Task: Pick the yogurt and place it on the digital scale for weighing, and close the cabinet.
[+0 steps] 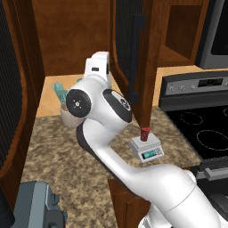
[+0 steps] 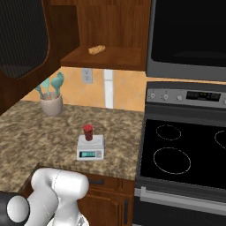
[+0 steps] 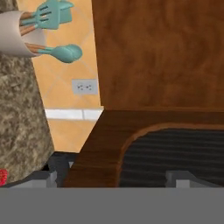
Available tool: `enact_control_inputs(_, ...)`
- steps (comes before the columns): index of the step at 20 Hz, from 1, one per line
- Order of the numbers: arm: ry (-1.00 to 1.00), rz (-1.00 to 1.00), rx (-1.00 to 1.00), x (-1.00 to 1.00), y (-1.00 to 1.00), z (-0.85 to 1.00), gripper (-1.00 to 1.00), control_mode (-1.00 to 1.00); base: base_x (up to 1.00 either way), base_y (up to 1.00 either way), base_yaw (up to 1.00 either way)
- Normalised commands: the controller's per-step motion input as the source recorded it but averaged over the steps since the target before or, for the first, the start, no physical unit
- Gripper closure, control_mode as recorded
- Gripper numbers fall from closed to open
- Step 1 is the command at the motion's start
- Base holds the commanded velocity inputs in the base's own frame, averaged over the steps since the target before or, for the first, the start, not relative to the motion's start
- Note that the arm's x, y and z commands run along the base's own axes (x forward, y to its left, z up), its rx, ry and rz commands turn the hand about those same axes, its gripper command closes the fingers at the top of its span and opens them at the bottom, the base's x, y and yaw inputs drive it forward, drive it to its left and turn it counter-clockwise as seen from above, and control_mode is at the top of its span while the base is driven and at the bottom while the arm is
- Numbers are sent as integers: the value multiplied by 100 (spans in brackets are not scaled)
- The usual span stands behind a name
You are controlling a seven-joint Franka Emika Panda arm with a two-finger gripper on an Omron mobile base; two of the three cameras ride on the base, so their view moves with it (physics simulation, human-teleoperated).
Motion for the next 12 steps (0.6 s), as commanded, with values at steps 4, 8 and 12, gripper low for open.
enact_control_inputs(4,-18,-10,0,-31,-68,18,-100,-100,0,0,0)
enact_control_inputs(8,-34,-11,6,-54,-78,29,-100,-100,0,0,0)
enact_control_inputs(12,-21,-8,11,-13,-88,12,-100,-100,0,0,0)
